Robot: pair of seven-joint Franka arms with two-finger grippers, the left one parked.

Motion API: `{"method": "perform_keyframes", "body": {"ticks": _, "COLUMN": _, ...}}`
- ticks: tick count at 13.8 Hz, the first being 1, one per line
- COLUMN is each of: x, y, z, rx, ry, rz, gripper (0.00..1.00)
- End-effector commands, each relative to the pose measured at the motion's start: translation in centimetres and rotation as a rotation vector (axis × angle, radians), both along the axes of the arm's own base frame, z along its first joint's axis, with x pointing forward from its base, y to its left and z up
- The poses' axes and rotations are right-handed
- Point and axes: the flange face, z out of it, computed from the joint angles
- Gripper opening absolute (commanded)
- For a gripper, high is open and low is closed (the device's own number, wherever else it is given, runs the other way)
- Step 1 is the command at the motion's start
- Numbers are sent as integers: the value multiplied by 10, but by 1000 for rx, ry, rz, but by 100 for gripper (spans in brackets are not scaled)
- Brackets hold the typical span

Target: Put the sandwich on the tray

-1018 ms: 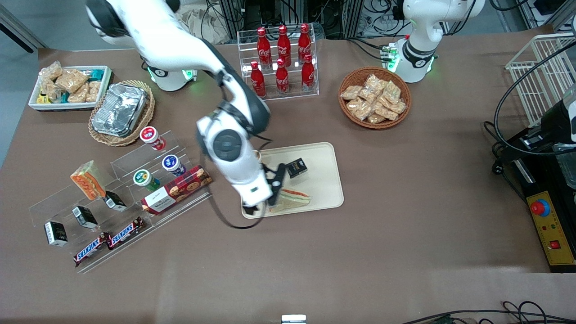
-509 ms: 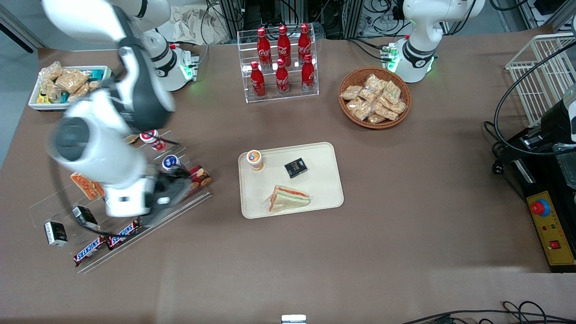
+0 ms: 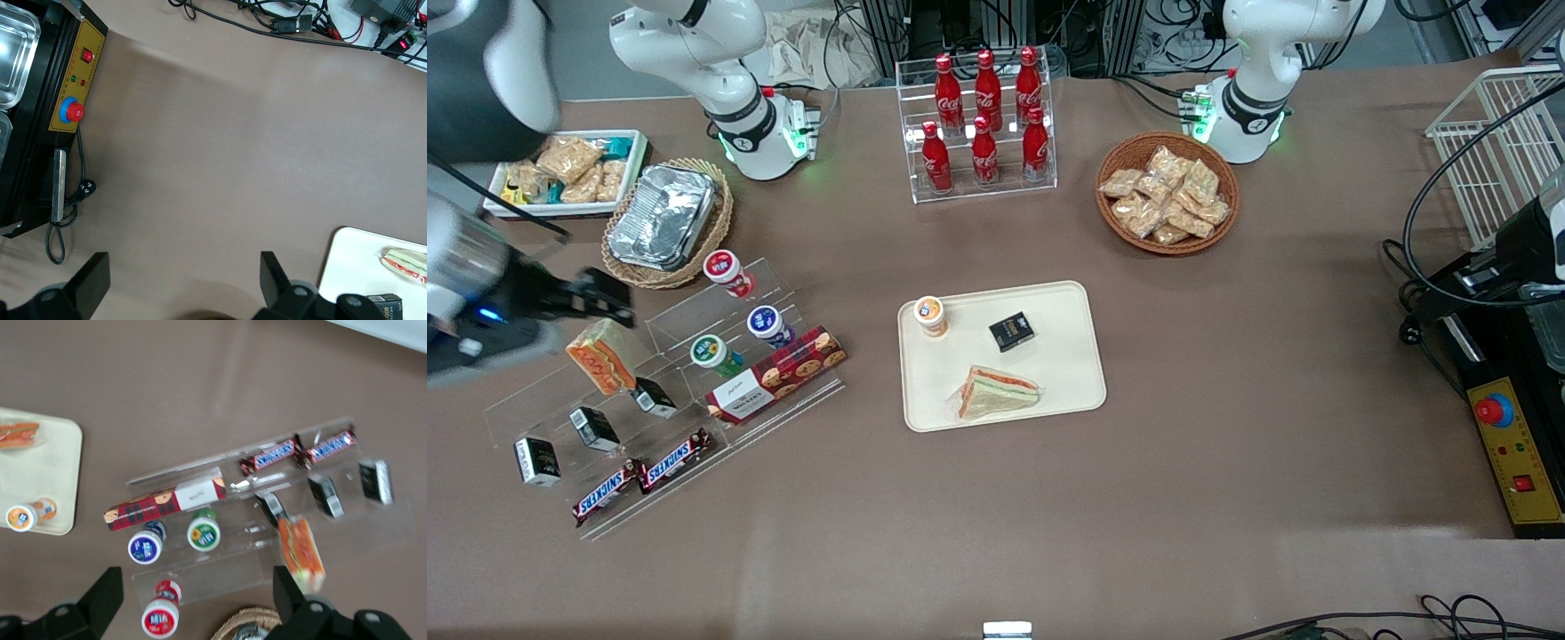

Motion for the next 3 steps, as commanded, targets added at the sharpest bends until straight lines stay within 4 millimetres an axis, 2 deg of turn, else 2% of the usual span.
{"method": "perform_keyframes", "body": {"ticks": 1, "x": -18, "y": -27, "z": 14, "rx": -17, "ry": 11, "rz": -93, "gripper": 100}}
{"method": "perform_keyframes", "body": {"ticks": 2, "x": -23, "y": -39, "z": 14, "rx": -15, "ry": 37, "rz": -115, "gripper": 100}}
{"method": "perform_keyframes", "body": {"ticks": 3, "x": -28, "y": -42, "z": 16, "rx": -16, "ry": 53, "rz": -122, "gripper": 100}}
